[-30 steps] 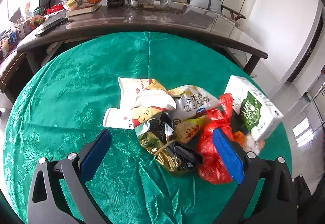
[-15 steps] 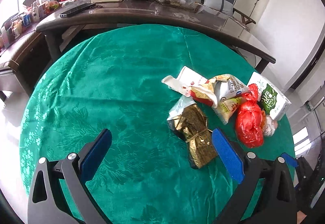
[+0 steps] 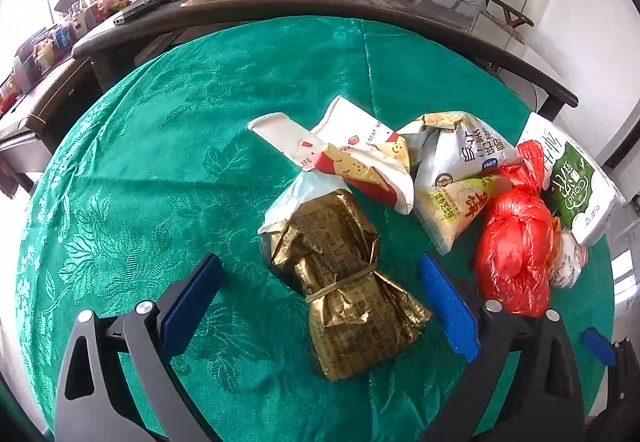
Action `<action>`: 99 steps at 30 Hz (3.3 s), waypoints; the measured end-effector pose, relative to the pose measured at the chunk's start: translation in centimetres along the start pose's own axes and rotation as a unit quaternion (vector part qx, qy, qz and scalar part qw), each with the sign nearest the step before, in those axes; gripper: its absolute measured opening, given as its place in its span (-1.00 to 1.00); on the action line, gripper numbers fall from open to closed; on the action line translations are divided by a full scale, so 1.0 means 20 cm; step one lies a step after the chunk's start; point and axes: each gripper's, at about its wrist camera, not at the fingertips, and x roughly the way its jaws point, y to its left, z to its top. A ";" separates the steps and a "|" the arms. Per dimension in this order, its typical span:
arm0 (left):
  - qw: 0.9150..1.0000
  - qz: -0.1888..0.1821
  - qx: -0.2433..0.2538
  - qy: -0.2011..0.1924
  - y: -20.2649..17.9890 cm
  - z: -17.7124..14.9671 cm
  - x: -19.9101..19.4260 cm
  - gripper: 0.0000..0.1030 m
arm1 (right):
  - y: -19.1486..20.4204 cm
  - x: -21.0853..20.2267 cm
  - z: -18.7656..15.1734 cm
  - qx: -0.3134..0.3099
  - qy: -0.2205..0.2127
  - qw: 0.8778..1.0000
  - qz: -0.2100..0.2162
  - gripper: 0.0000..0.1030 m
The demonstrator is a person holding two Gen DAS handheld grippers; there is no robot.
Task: Collect trash
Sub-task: 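Grasp the gold foil bag with the left gripper while the right returns to the table, then grasp the white-green milk carton with the right gripper while the left holds the gold bag, then carry the gold bag and milk carton to the blue wastebasket while both grippers open over it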
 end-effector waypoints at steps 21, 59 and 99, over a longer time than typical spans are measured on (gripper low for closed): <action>0.988 -0.089 0.129 -0.010 0.04 -0.29 -0.26 0.45 | -0.12 -0.12 0.26 0.041 -0.032 0.999 0.016 0.91; 0.988 -0.073 0.138 -0.010 0.00 -0.33 -0.22 0.75 | -0.62 -0.30 -0.12 0.272 -0.002 0.955 0.122 0.26; 0.981 -0.131 0.141 -0.021 -0.08 -0.33 -0.35 -0.20 | -0.50 -0.36 0.07 0.102 0.049 0.991 0.077 -0.08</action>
